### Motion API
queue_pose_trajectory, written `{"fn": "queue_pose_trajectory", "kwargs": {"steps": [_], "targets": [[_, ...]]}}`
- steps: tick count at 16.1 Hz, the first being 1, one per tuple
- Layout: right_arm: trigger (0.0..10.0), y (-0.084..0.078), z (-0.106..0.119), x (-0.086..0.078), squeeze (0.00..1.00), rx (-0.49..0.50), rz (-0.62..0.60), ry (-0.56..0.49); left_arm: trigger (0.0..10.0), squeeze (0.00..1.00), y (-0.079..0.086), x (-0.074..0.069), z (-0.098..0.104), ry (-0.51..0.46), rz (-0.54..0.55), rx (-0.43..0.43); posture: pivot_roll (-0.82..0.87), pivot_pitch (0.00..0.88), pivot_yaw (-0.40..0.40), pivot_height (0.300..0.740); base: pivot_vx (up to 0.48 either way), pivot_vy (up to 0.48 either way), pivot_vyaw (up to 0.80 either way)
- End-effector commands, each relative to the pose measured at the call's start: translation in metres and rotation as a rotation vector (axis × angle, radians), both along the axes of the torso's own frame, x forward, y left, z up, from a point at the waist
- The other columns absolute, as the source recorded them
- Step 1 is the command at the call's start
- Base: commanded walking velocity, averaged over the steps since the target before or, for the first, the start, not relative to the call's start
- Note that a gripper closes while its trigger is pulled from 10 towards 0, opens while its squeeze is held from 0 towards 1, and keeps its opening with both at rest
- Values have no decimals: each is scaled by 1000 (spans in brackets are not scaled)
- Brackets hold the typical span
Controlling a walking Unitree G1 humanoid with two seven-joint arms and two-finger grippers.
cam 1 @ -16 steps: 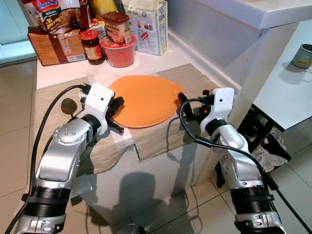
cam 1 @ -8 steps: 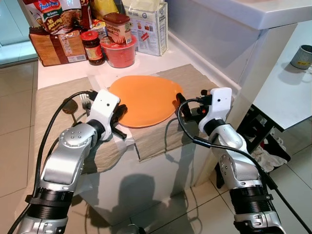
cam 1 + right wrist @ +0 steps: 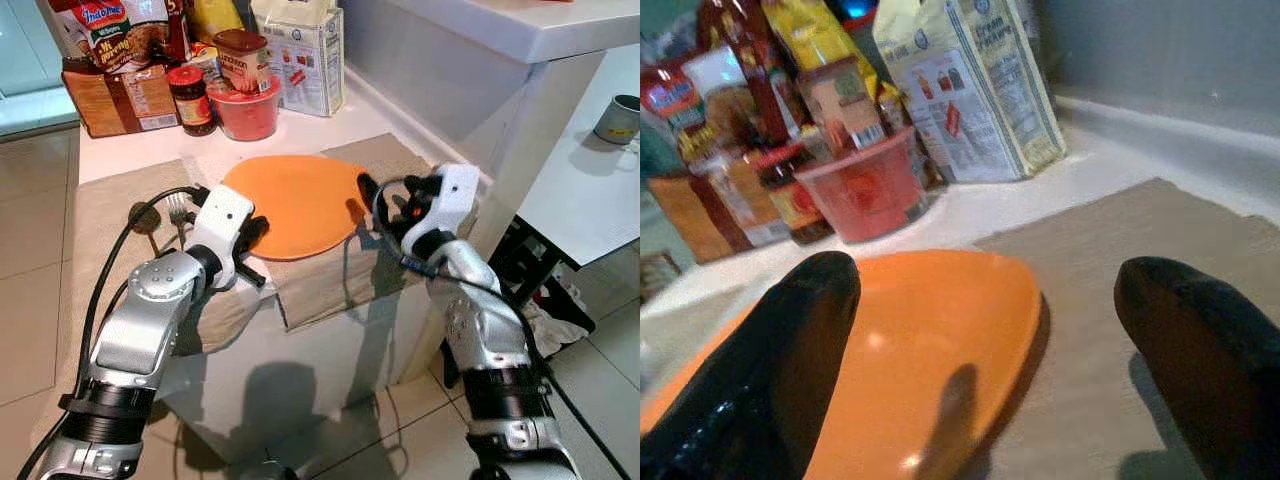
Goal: Setting the table
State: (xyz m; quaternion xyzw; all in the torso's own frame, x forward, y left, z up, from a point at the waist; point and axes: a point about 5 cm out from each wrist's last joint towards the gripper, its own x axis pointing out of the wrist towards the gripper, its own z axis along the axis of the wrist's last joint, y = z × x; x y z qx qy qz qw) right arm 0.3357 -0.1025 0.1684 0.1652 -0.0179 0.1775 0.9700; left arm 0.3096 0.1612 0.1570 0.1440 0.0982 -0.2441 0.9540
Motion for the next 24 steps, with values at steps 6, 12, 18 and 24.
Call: {"fn": "queue_pose_trajectory", "kwargs": {"steps": [6, 12, 18, 24], "targets": [[10000, -5, 4, 11, 0, 222, -1, 113, 0, 0, -6, -5, -20, 56, -57, -30, 15, 0, 20, 740, 0, 0, 0], [10000, -9, -4, 14, 0, 286, -5, 190, 0, 0, -10, -13, -30, 63, -90, -86, 15, 0, 16, 740, 0, 0, 0], [10000, -7, -7, 14, 0, 277, 2, 198, 0, 0, -17, 0, 3, -130, -138, -63, 16, 0, 19, 740, 0, 0, 0], [10000, -7, -4, 10, 0, 137, 6, 123, 0, 0, -8, 30, 43, -250, -89, -14, 20, 0, 15, 740, 0, 0, 0]]}}
